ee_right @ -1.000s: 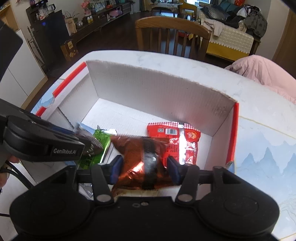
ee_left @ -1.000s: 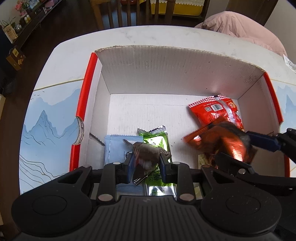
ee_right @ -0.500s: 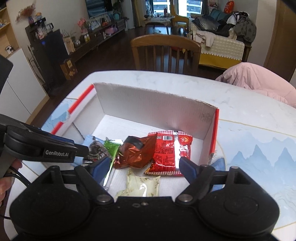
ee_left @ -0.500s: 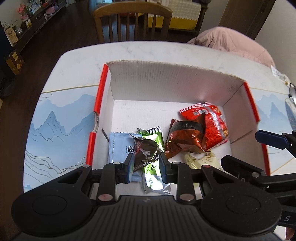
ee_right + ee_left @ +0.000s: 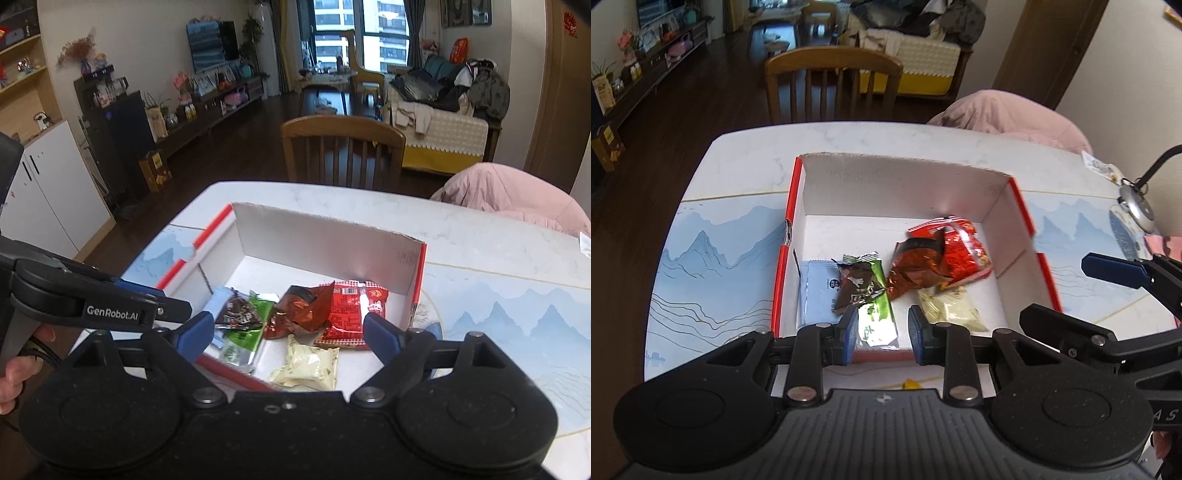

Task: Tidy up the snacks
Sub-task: 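Open both tools to drop the packets into the box and withdraw, then grasp the yellow Minion jelly stick with the left tool while the right tool grasps the black cake packet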

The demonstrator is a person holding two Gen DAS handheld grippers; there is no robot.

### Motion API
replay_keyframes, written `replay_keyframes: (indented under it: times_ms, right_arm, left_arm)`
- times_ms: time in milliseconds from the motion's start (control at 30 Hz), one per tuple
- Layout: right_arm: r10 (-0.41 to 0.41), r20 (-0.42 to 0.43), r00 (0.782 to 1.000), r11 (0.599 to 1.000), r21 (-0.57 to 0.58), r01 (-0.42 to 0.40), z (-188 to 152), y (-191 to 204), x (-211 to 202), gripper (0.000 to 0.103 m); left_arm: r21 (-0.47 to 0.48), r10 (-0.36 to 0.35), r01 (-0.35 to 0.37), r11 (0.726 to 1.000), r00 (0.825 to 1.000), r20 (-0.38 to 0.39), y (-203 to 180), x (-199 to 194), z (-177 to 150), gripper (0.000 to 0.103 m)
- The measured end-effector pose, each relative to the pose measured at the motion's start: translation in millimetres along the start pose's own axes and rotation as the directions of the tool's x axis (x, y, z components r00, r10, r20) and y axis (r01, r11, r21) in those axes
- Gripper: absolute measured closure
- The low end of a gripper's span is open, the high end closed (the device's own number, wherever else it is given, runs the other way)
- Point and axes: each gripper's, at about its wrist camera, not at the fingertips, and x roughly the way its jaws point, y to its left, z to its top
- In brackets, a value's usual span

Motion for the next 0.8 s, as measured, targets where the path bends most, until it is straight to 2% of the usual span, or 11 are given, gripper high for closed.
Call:
replay_keyframes:
  times_ms: [300,333,367,433,600,667,800]
  right_arm:
    - [0.014,0.054,0.998,1.000,-0.006,-0.014,-13.7,11.2,-32.7,0.013]
    - [0.017,0.057,0.998,1.000,-0.005,-0.017,-15.4,12.5,-35.5,0.013]
    - [0.019,0.061,0.998,1.000,-0.002,-0.018,-17.2,14.2,-38.2,0.012]
    - [0.025,0.068,0.997,1.000,0.002,-0.025,-21.0,17.1,-42.9,0.011]
    - [0.036,0.085,0.996,0.999,0.010,-0.037,-32.5,21.4,-53.8,0.003]
    - [0.041,0.085,0.996,0.999,0.011,-0.042,-40.6,23.9,-57.6,0.002]
    - [0.037,0.075,0.997,0.999,0.019,-0.039,-58.2,25.4,-58.8,0.000]
  left_arm:
    - [0.023,-0.038,0.037,0.999,0.997,0.069,-1.8,-40.0,-26.1,0.074]
    - [0.023,-0.045,0.043,0.999,0.996,0.073,-1.3,-43.4,-28.8,0.069]
    - [0.020,-0.048,0.047,0.999,0.996,0.079,-0.6,-46.8,-32.1,0.055]
    - [0.015,-0.058,0.057,0.998,0.993,0.106,0.7,-55.1,-39.6,0.040]
    - [0.024,-0.065,0.062,0.998,0.989,0.130,4.4,-69.4,-58.9,0.039]
    - [0.016,-0.064,0.062,0.998,0.988,0.138,8.6,-73.3,-67.3,0.031]
    - [0.000,-0.059,0.060,0.998,0.988,0.142,16.9,-76.1,-86.3,0.028]
